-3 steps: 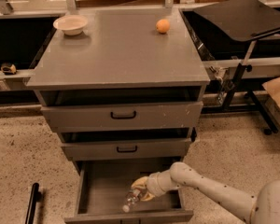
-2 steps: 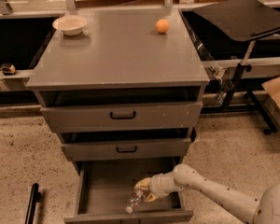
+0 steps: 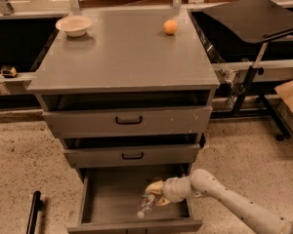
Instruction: Pick water bottle from bottom drawer and place on counter
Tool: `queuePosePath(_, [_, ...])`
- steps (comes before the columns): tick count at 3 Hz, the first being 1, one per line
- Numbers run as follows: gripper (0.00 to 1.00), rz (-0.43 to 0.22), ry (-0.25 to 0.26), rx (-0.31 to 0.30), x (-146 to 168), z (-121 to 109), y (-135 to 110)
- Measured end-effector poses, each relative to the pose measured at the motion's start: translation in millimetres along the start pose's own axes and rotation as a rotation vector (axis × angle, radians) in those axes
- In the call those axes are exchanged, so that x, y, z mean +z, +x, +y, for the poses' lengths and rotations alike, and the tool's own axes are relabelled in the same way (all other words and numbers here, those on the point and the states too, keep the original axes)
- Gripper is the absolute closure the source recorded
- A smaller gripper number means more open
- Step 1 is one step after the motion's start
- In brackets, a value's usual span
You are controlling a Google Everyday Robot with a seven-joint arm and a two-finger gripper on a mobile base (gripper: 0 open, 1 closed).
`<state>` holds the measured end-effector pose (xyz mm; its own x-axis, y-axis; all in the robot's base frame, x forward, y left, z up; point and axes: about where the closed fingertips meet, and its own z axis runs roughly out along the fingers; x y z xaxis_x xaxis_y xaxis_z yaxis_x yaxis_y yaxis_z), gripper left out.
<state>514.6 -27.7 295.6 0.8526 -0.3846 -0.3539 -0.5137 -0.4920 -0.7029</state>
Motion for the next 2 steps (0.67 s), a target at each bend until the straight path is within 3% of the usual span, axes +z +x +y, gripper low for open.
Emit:
queuePosePath(1, [1.0,0.125,0.104,-0.146,-76.2,-35.1,-7.4])
queuePosePath(2, [1.0,0.19,0.177,-0.355,-155.1,-73.2,-87.5])
